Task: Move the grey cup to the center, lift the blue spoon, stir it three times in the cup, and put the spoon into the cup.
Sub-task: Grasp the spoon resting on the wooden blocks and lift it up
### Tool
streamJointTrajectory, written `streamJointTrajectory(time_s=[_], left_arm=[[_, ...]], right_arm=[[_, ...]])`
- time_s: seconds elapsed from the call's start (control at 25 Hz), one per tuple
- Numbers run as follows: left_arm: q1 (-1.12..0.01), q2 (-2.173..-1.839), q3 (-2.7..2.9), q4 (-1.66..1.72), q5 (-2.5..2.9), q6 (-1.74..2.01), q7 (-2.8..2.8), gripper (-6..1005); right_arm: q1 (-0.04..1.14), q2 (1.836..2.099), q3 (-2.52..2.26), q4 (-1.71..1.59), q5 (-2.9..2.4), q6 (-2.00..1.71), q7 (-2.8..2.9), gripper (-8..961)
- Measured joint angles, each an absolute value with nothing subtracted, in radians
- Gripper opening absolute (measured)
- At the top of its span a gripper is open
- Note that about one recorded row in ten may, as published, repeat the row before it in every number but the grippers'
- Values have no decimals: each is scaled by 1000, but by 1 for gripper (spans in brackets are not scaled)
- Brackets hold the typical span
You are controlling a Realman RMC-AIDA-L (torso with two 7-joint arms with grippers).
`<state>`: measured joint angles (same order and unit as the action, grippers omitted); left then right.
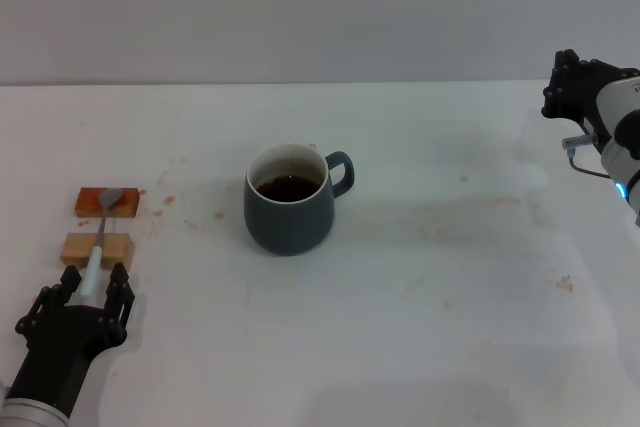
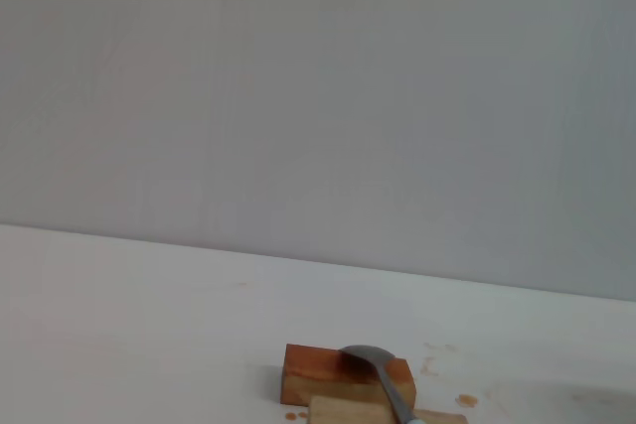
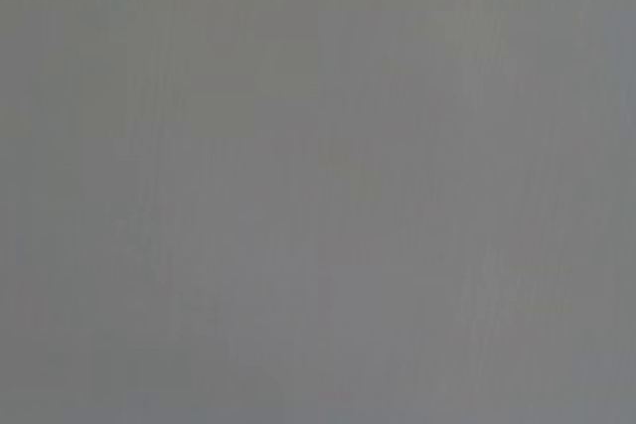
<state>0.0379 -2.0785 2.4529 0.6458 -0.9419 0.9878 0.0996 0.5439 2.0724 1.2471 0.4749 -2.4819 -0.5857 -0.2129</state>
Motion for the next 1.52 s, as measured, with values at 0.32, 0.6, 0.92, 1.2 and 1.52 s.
streamJointTrajectory(time_s=[0.32, 0.6, 0.92, 1.2, 1.52], left_arm=[[38, -2078, 2455, 646, -943, 988, 105, 531], [40, -2079, 2457, 646, -943, 988, 106, 409], [37, -2079, 2457, 646, -943, 988, 106, 377], [35, -2078, 2457, 645, -943, 988, 106, 376], [34, -2079, 2458, 642, -957, 988, 107, 360]], right_arm=[[545, 2071, 1247, 476, -2482, -586, -213, 28], [545, 2071, 1247, 477, -2482, -586, -213, 28], [547, 2072, 1247, 477, -2482, -578, -213, 28], [550, 2072, 1247, 479, -2482, -576, -213, 28], [551, 2072, 1247, 480, -2482, -575, -213, 28]])
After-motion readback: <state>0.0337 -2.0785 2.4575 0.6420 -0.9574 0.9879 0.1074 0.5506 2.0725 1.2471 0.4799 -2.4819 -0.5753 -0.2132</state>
